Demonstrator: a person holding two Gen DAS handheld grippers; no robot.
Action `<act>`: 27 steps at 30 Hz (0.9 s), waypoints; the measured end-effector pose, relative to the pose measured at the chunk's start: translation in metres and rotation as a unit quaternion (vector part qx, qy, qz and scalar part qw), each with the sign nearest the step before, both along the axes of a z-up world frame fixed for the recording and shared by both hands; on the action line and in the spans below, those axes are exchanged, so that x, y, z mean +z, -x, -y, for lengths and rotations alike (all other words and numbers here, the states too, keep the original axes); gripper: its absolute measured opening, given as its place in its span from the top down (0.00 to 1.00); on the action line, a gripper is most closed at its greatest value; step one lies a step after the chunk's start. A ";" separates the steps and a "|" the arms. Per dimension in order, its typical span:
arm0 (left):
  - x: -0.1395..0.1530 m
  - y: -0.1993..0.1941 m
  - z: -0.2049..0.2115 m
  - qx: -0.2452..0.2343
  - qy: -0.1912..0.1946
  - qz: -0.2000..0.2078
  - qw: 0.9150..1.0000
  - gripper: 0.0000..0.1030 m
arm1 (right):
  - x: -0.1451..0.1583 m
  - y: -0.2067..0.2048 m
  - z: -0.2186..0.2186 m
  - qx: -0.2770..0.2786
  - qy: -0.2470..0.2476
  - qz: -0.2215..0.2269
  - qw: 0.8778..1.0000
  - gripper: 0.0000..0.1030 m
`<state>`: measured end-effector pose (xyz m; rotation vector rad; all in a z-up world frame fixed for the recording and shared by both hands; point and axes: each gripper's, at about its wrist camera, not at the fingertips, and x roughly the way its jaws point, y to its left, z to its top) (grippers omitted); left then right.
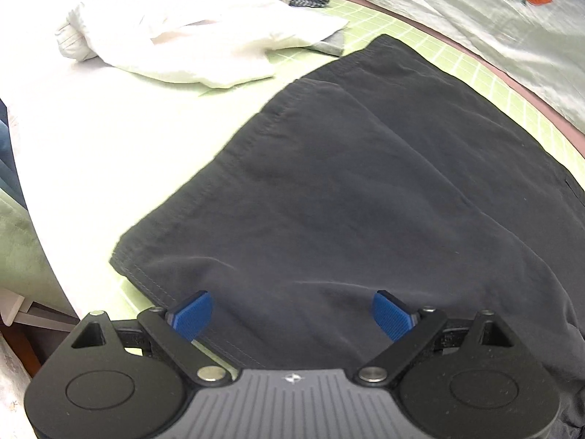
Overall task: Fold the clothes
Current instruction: 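Smooth the trousers flat with the right gripper while the left gripper releases the hem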
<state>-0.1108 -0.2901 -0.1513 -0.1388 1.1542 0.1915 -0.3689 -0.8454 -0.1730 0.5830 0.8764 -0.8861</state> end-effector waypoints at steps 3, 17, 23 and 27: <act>-0.001 -0.008 -0.032 0.004 0.005 0.001 1.000 0.08 | 0.000 -0.006 -0.031 0.001 0.001 -0.002 1.000 0.33; -0.013 -0.043 -0.120 -0.027 0.025 -0.004 0.999 0.09 | -0.006 -0.038 -0.150 -0.017 -0.012 0.009 1.000 0.30; -0.020 -0.041 -0.118 -0.059 0.044 -0.017 0.997 0.23 | -0.001 -0.046 -0.176 -0.013 -0.004 -0.003 1.000 0.28; -0.024 -0.038 -0.113 -0.089 0.058 -0.027 0.994 0.50 | 0.005 -0.045 -0.184 -0.017 0.004 -0.008 1.000 0.28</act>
